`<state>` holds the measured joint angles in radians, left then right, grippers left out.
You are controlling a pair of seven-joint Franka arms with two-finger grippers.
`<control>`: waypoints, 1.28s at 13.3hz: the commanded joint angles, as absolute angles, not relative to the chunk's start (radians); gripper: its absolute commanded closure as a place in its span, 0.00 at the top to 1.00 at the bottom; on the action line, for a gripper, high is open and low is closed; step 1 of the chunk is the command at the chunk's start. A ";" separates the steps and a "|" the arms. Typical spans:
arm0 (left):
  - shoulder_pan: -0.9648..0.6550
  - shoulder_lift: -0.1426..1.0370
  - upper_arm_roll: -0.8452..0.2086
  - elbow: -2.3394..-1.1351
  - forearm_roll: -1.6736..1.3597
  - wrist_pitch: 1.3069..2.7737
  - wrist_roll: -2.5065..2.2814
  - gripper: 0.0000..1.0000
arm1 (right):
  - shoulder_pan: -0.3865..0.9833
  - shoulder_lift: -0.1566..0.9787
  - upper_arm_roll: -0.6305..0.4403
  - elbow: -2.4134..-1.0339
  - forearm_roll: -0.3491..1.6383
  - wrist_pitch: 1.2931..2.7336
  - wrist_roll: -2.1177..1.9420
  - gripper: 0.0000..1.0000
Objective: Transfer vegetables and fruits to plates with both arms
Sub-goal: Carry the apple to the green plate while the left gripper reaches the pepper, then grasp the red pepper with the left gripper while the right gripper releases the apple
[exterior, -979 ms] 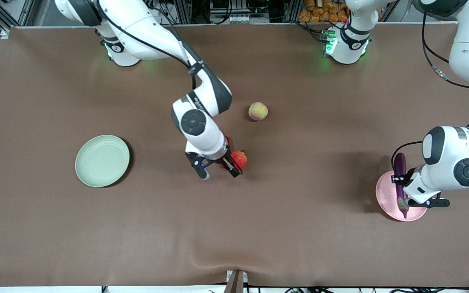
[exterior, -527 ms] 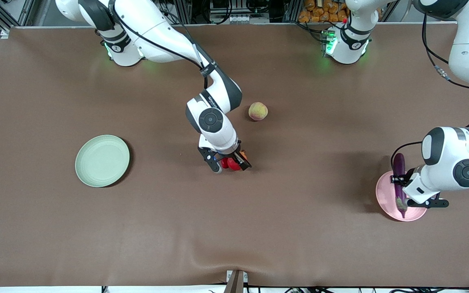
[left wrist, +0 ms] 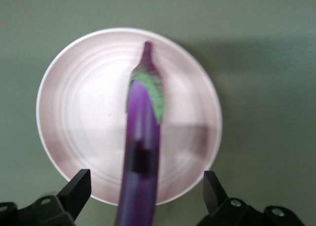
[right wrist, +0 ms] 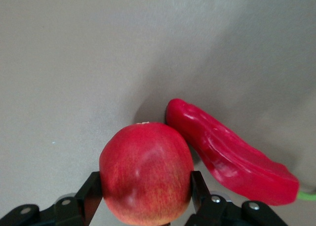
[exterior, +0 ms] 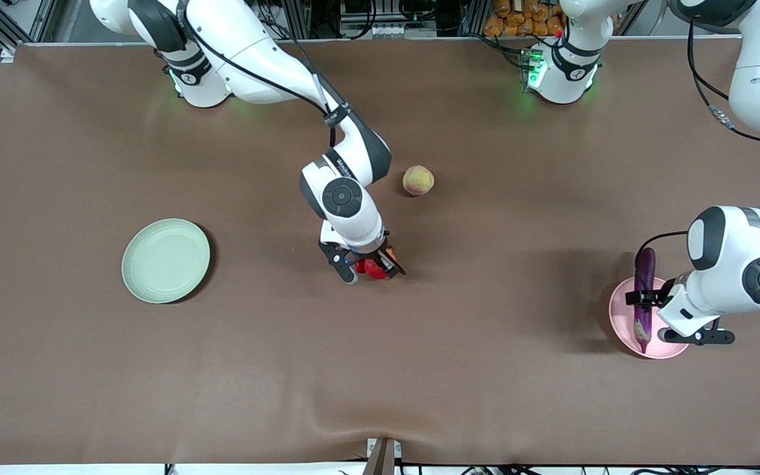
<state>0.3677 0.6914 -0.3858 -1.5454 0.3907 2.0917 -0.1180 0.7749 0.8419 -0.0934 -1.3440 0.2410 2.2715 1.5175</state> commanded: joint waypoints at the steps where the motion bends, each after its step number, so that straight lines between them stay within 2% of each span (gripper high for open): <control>1: 0.361 0.652 -0.446 -1.546 0.390 2.045 -0.188 1.00 | 0.707 0.850 -0.081 -1.142 0.235 2.020 1.520 0.00; 2: 0.360 0.652 -0.468 -1.546 0.388 2.034 -0.231 1.00 | 0.686 0.844 -0.078 -1.097 0.235 1.935 1.505 0.00; 5: 0.350 0.655 -0.531 -1.546 0.382 2.026 -0.380 1.00 | 0.600 0.760 -0.087 -1.092 0.232 1.772 1.260 0.00; 9: 0.203 0.661 -0.534 -1.543 0.382 2.026 -0.608 1.00 | 0.422 0.683 -0.092 -1.111 0.221 1.623 0.901 0.00; 11: 0.074 0.692 -0.529 -1.485 0.382 2.026 -0.707 1.00 | 0.329 0.616 -0.094 -1.196 0.219 1.606 0.702 0.00; 15: -0.138 0.779 -0.468 -1.353 0.383 2.043 -0.839 1.00 | 0.165 0.462 -0.094 -1.460 0.106 1.627 0.363 0.00; 17: -0.256 0.830 -0.425 -1.293 0.382 2.116 -0.873 1.00 | 0.053 0.388 -0.094 -1.579 0.060 1.652 0.187 0.00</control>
<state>-0.1620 0.7536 -0.4703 -1.3981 0.3874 2.0766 -0.8498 0.1407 0.5317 -0.1198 -1.3817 0.1034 1.6053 0.3325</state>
